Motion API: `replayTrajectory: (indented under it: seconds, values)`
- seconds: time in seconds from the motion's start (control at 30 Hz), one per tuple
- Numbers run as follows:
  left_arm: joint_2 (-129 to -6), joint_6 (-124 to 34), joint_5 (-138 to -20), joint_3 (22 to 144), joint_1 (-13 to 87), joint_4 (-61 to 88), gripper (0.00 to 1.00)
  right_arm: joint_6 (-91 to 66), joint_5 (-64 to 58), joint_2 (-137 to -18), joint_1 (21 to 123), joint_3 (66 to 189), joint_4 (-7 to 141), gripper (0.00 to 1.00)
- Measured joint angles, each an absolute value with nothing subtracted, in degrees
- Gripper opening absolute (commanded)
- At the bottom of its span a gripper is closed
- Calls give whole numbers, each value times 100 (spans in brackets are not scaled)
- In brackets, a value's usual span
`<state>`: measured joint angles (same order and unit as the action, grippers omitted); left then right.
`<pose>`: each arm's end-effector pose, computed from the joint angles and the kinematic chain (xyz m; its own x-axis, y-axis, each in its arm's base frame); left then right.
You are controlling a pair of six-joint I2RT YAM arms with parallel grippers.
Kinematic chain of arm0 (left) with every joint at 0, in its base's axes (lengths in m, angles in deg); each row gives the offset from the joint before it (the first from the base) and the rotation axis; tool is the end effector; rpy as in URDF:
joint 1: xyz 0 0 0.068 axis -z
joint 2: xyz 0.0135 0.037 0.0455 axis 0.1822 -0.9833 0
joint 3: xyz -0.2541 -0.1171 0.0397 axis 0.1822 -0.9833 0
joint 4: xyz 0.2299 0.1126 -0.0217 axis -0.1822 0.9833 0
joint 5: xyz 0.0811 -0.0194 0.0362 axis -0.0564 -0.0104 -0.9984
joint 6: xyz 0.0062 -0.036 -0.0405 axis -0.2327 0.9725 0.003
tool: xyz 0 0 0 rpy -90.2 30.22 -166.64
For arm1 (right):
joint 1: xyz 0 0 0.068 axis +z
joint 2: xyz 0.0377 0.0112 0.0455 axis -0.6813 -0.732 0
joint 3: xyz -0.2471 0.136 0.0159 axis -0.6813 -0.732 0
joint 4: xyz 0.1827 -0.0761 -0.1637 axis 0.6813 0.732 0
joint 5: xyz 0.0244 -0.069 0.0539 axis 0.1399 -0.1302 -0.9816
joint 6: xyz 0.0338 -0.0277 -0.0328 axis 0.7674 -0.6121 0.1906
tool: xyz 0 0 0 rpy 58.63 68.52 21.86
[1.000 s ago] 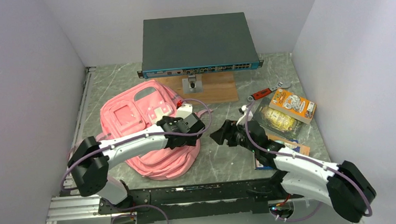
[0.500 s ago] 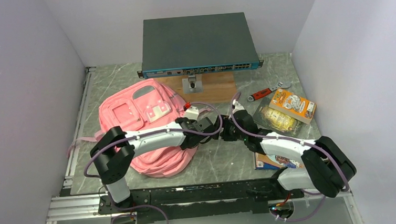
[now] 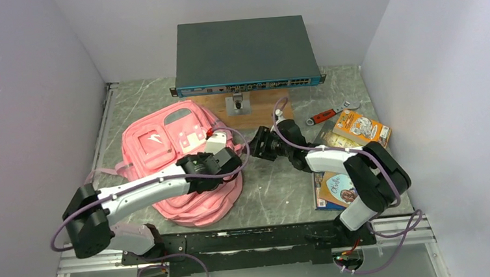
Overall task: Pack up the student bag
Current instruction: Unzip the student bag at the center of the board.
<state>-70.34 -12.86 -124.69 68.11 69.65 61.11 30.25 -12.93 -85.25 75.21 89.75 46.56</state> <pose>0.1487 -0.2054 0.2564 -0.7239 0.1467 -0.6741 0.0772 0.9882 0.1321 0.2516 0.1716 0.1826 -0.8344 0.3342 -0.4383 -0.1366 0.6450 0.7519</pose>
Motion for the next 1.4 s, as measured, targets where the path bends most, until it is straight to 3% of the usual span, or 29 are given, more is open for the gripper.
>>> replayTrajectory:
  seconds: [0.1, 0.27, 0.57, 0.87, 1.4]
  values:
    - [-6691, -1378, -12307, 6658, 6922, 6048, 0, 3073, -1406, -8820, 7530, 9123, 4308, 45]
    - [-6051, -1539, -12077, 6398, 6758, 5925, 0, 2865, -1535, -9074, 7546, 9237, 3891, 44]
    - [-5340, -1799, -11636, 6107, 6386, 5763, 0, 2402, -2211, -9601, 7546, 9311, 3058, 55]
    - [-4761, -2223, -11275, 5980, 6163, 5694, 0, 634, -3354, -9581, 7546, 9287, 2658, 65]
    - [-4385, -3096, -10633, 5996, 5704, 5753, 0, -2527, -4326, -9175, 7539, 8525, 2033, 57]
